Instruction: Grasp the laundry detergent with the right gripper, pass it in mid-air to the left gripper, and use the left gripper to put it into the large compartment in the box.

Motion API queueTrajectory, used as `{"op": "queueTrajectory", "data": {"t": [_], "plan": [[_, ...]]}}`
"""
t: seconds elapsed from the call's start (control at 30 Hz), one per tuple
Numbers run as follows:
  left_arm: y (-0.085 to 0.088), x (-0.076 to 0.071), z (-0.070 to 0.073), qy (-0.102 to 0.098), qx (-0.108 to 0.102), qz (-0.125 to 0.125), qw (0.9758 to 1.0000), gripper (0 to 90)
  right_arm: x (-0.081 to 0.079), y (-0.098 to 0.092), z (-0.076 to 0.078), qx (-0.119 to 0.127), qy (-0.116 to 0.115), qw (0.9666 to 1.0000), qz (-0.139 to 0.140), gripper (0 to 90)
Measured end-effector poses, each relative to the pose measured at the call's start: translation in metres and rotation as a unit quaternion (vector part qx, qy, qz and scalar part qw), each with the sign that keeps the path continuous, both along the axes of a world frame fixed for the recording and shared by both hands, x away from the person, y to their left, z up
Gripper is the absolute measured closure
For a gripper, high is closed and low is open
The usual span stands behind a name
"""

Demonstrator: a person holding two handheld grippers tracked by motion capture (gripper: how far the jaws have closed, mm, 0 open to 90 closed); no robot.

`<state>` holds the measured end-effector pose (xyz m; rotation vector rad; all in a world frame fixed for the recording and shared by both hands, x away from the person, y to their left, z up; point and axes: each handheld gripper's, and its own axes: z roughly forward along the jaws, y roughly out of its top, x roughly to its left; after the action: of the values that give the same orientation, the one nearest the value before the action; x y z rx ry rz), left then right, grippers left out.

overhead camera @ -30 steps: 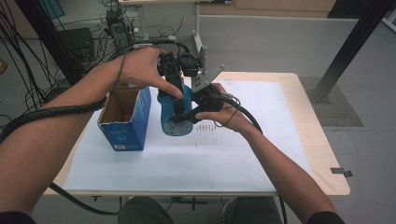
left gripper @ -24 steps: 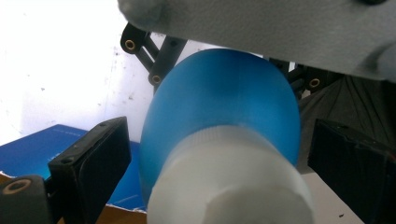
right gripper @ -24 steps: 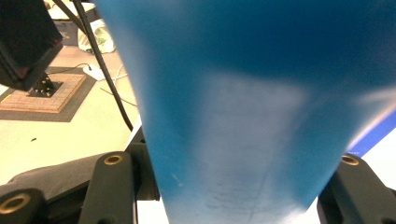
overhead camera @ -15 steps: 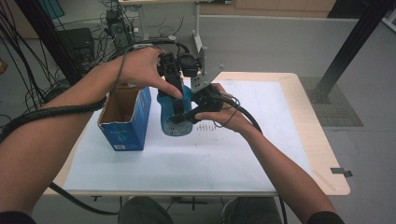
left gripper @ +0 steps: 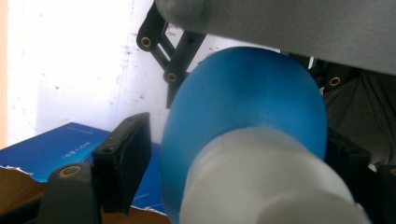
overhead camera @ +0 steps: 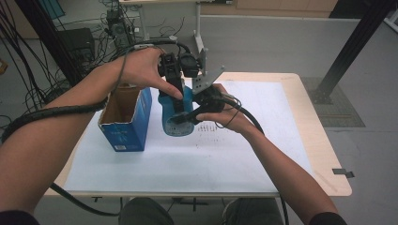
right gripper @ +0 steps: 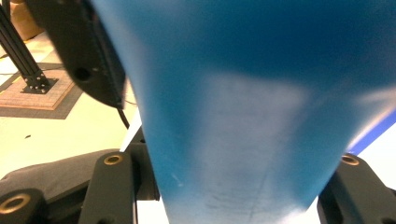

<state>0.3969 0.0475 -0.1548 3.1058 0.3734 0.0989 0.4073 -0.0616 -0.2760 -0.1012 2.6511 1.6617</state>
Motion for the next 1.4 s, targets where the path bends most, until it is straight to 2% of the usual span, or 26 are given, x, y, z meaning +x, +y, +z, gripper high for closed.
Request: {"op": "queueTrajectory", "data": {"t": [0.03,0.13,0.27,0.3,0.37,0.57,0.6,0.63,0.73,0.77,0.93,1.0,1.03,1.07,1.17,1.23,1.4], "plan": [[-0.0001,0.0002,0.0001,0.001,0.0,0.0,1.0,25.1,-0.0016,-0.0007,0.0002,-0.007,0.009,0.9999,-0.005,43.6],[-0.0007,-0.0002,-0.0005,0.002,0.001,0.0,1.0,26.6,0.0001,0.0003,0.0001,0.002,-0.002,1.0,0.001,43.6],[-0.0016,-0.0001,-0.0008,0.002,0.001,-0.002,1.0,27.2,0.0002,-0.0002,0.0004,0.003,-0.003,1.0,0.001,43.6],[-0.0018,0.0,-0.0009,0.002,0.001,-0.003,1.0,27.5,-0.0007,-0.0003,0.0004,0.005,0.005,1.0,0.002,43.6],[-0.0021,-0.0003,-0.0013,0.003,0.001,-0.003,1.0,28.1,0.0005,-0.0007,0.0003,0.005,-0.005,1.0,0.003,43.6],[-0.0033,-0.001,-0.0018,0.004,0.001,-0.002,1.0,29.3,0.0,-0.0011,0.0,0.007,-0.005,1.0,0.003,43.6],[-0.0034,-0.0011,-0.0017,0.004,0.001,-0.002,1.0,29.7,-0.0009,-0.0011,0.0001,0.009,0.002,0.9999,0.004,43.6],[-0.0035,-0.0013,-0.0017,0.003,0.001,-0.003,1.0,30.0,0.0,-0.0012,0.0,0.008,-0.005,1.0,0.003,43.6],[-0.004,-0.0018,-0.0012,0.006,0.002,-0.008,1.0,33.8,-0.0003,-0.0011,-0.0002,0.007,-0.001,1.0,0.003,43.6],[-0.0042,-0.002,-0.001,0.006,0.003,-0.008,0.9999,35.1,-0.0014,-0.0021,-0.0001,0.002,0.007,1.0,-0.001,43.6],[-0.0049,-0.0021,-0.0013,0.004,0.005,-0.007,1.0,35.6,-0.0017,-0.002,-0.0005,0.006,0.011,0.9999,0.001,43.6],[-0.0053,-0.002,-0.0014,0.005,0.007,-0.008,0.9999,35.8,-0.0004,-0.0017,-0.0008,0.006,0.002,1.0,0.002,43.5],[-0.0054,-0.002,-0.0015,0.005,0.008,-0.009,0.9999,35.9,-0.0011,-0.0015,-0.0009,0.008,0.009,0.9999,0.003,43.6],[-0.0055,-0.002,-0.0019,0.004,0.008,-0.009,0.9999,35.9,0.0004,-0.0014,-0.0015,0.008,-0.001,1.0,0.003,43.5],[-0.0049,-0.0019,-0.003,0.002,0.005,-0.01,0.9999,36.1,-0.0006,-0.0014,-0.0022,0.008,0.009,0.9999,0.003,43.5],[-0.0045,-0.002,-0.0032,0.001,0.004,-0.011,0.9999,36.1,0.0007,-0.0012,-0.0028,0.007,0.002,1.0,0.002,43.5],[-0.0042,-0.0023,-0.0035,-0.003,0.007,-0.011,0.9999,36.2,0.0011,-0.0007,-0.0032,0.005,0.001,1.0,0.001,43.4]]}}
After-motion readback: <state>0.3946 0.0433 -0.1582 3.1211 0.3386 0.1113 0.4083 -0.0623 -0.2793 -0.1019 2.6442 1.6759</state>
